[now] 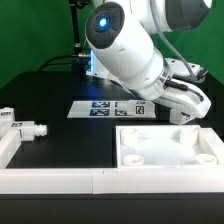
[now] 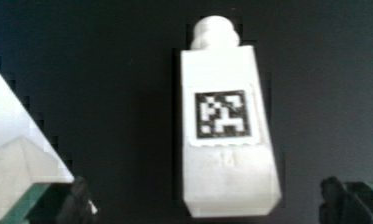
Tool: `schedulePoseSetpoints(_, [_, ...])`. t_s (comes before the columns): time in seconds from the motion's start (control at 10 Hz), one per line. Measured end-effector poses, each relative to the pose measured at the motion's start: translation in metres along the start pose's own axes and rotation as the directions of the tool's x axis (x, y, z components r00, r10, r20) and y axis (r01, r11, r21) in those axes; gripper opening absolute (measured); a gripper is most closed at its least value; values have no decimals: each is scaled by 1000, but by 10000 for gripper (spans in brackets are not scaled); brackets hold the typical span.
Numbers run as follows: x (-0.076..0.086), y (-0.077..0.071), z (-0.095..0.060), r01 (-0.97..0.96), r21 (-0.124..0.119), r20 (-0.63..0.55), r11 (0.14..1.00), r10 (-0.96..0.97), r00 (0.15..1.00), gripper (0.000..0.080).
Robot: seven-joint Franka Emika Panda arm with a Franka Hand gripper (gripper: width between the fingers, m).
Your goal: Assemble one leg
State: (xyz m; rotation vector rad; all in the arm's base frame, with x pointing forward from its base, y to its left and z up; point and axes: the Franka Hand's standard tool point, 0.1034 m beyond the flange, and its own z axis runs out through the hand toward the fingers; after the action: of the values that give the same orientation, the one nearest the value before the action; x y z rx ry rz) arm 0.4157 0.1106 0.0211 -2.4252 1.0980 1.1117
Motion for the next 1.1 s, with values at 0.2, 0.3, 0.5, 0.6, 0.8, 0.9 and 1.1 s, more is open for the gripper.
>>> schedulePoseSetpoints(0.2, [-1,-2,10,-3,-4,-4,1000,3,1000,649])
schedulePoseSetpoints(0.3, [1,-2,14,-4,-6,-9,1000,4,1000,649])
schedulePoseSetpoints(0.5, [5,-7,13,-8,-35,-26,999,7,1000,649])
schedulePoseSetpoints(0.6, [5,-7,13,-7,-33,-26,999,6,1000,649])
schedulePoseSetpoints(0.8, [6,-6,13,-8,-33,-25,999,8,1000,362])
schedulePoseSetpoints(0.9, [6,-6,12,-8,-32,-25,999,7,1000,362])
schedulePoseSetpoints(1.1, [6,-6,11,-9,-30,-26,1000,8,1000,286])
